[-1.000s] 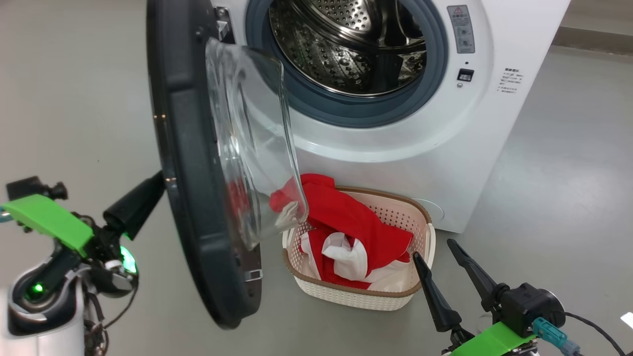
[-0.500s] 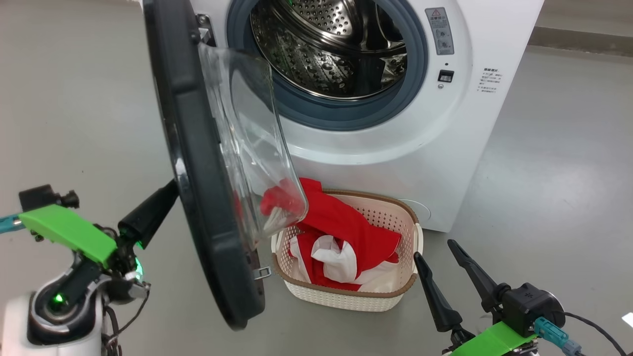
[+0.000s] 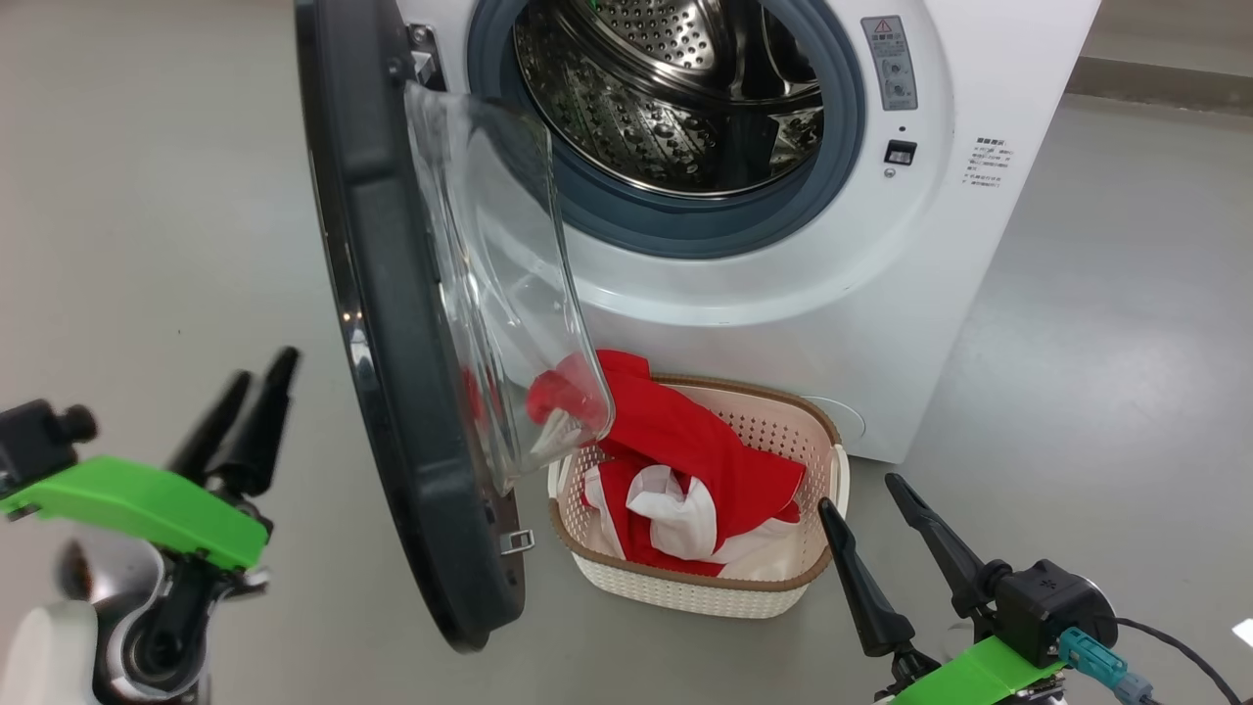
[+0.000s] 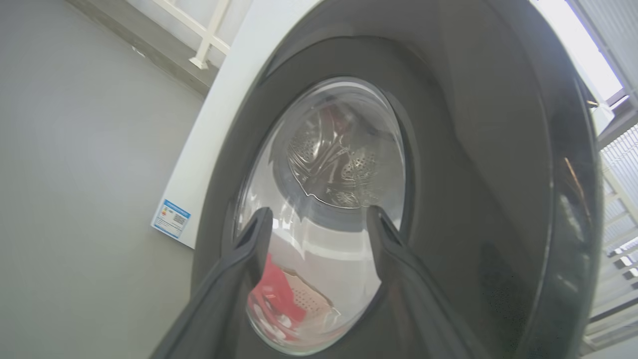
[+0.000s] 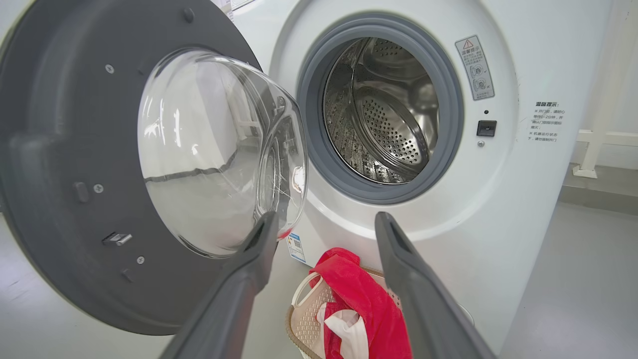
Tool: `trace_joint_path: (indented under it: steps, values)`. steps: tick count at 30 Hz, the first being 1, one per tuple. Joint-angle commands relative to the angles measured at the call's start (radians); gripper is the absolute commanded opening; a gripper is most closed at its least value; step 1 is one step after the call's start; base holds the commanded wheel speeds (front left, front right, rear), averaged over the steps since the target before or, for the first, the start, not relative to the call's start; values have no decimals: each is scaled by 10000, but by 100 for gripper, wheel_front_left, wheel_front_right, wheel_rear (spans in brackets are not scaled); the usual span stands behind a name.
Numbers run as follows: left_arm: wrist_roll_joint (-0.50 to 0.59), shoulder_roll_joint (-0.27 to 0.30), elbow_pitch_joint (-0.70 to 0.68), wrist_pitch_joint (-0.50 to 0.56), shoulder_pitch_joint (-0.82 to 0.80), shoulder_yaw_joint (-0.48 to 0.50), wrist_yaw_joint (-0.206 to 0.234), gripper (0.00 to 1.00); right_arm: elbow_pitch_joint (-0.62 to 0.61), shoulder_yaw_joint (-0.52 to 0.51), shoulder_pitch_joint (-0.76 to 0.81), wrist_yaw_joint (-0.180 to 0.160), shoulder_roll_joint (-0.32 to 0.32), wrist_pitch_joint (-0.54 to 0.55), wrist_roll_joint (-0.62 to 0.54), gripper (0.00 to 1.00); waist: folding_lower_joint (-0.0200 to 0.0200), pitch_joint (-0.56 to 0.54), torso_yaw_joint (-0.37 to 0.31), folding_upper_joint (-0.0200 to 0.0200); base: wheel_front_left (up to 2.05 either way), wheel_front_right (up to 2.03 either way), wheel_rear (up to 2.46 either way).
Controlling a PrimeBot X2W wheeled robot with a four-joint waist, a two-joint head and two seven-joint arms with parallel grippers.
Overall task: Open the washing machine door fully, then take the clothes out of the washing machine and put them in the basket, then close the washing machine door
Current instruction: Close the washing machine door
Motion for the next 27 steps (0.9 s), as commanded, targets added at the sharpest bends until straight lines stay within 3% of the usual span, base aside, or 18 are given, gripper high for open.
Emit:
trace_joint_path:
  steps: [1, 7, 13, 20, 27]
  values:
    - [641, 580, -277, -513, -83, 260, -110, 100, -274, 195, -339, 46, 12, -136, 45, 100, 0, 15, -3, 0, 0, 0, 0]
    - [3080, 999, -301, -3169, 132, -523, -228, 100, -291, 194, -359, 46, 12, -137, 192, 100, 0, 145, -29, 0, 0, 0, 0]
    - [4521, 1269, -404, -4970, 361, -1029, -213, 100, -324, 184, -452, 46, 12, -137, 170, 100, 0, 260, -129, 0, 0, 0, 0]
    - [5651, 1442, -608, -5659, 873, -1400, 189, 100, -364, 167, -463, 46, 12, -137, 152, 100, 0, 306, -251, 0, 0, 0, 0]
    - [6059, 1350, -766, -5877, 1475, -1553, 507, 100, -396, 118, -482, 46, 13, -137, 172, 100, 0, 316, -289, 0, 0, 0, 0]
